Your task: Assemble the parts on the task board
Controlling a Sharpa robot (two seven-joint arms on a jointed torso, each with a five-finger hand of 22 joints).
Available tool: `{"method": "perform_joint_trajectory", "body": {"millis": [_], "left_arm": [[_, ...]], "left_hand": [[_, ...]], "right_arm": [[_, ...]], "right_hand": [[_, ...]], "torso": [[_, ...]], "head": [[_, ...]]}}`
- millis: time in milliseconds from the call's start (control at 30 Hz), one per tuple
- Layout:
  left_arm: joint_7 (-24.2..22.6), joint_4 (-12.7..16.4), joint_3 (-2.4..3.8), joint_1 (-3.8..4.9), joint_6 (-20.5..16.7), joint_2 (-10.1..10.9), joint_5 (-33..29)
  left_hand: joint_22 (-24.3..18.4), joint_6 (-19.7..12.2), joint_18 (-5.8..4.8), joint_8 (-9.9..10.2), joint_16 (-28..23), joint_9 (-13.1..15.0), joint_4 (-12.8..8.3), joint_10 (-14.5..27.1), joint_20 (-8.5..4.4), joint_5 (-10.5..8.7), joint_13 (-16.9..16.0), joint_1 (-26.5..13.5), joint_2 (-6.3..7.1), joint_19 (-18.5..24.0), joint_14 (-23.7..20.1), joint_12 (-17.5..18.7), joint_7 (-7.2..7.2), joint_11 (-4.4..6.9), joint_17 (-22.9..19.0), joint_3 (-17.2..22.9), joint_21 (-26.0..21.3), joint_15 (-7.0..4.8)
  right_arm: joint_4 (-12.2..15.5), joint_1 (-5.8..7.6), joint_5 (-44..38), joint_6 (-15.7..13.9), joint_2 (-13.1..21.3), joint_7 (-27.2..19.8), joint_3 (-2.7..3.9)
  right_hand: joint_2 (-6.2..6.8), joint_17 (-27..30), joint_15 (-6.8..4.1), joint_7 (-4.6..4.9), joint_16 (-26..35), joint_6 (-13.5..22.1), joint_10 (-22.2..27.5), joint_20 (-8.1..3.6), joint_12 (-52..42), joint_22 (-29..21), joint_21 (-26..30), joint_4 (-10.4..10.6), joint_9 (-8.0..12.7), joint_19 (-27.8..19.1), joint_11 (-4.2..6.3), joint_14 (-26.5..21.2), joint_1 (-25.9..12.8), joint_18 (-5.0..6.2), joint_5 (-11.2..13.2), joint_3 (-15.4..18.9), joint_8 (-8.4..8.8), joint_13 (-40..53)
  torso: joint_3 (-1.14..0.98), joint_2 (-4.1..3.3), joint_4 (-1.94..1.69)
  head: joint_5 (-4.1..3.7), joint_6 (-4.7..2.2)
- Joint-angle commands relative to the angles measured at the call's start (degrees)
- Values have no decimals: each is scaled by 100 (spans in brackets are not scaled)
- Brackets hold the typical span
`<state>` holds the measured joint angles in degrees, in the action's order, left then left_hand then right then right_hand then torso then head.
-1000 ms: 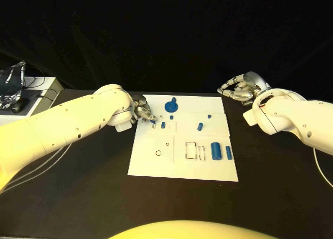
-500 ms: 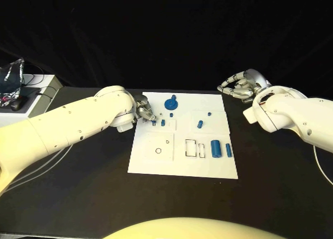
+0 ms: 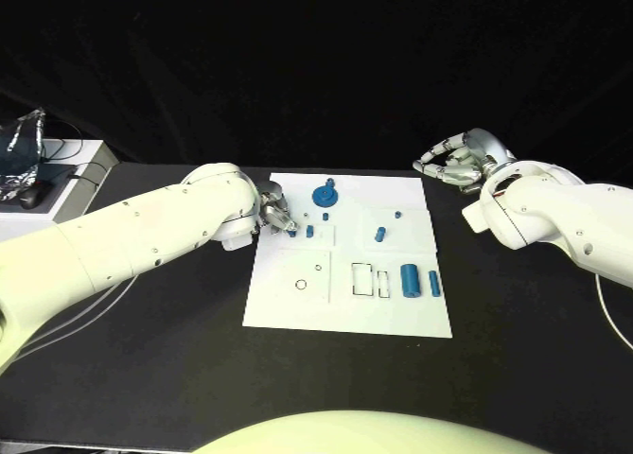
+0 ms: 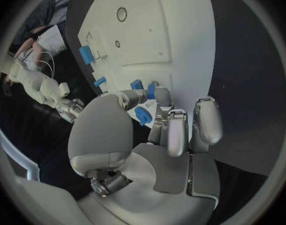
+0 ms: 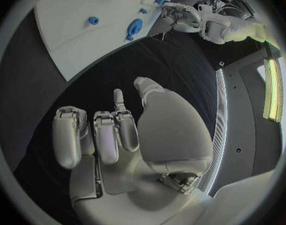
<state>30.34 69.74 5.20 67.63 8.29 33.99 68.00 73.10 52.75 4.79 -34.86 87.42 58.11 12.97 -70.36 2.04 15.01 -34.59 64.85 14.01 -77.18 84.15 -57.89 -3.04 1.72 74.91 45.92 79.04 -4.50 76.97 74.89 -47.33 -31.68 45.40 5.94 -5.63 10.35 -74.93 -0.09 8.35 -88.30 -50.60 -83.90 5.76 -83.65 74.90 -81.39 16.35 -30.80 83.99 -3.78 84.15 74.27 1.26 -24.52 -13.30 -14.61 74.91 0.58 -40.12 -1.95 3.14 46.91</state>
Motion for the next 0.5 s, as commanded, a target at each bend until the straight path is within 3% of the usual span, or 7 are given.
{"method": "perform_joint_trajectory", "body": {"millis": [33,500], "left_arm": [[-71,-22,-9,-1,130,-29,127],[-88,-64,-44,-3,144,-55,240]], "left_hand": [[-4,49,-32,-16,35,288,-882,-13,-28,12,9,7,-43,-11,414,-23,68,8,855,908,23,-35],[-9,50,-31,-18,35,295,-891,-15,-30,8,14,-2,-39,-6,414,-19,69,10,854,926,20,-36]], "right_arm": [[9,-2,-67,74,-2,-52,2],[22,-2,-67,80,12,-50,2]], "right_hand": [[59,-990,-44,1,30,45,14,-37,21,1025,15,-3,-5,237,13,454,18,79,-20,-22,-36,909],[59,-990,-44,1,30,45,14,-37,21,1025,15,-3,-5,237,13,454,18,79,-20,-22,-36,909]], "torso": [[-1,0,0],[-3,-3,-1]], "head": [[6,3],[-5,18]]}}
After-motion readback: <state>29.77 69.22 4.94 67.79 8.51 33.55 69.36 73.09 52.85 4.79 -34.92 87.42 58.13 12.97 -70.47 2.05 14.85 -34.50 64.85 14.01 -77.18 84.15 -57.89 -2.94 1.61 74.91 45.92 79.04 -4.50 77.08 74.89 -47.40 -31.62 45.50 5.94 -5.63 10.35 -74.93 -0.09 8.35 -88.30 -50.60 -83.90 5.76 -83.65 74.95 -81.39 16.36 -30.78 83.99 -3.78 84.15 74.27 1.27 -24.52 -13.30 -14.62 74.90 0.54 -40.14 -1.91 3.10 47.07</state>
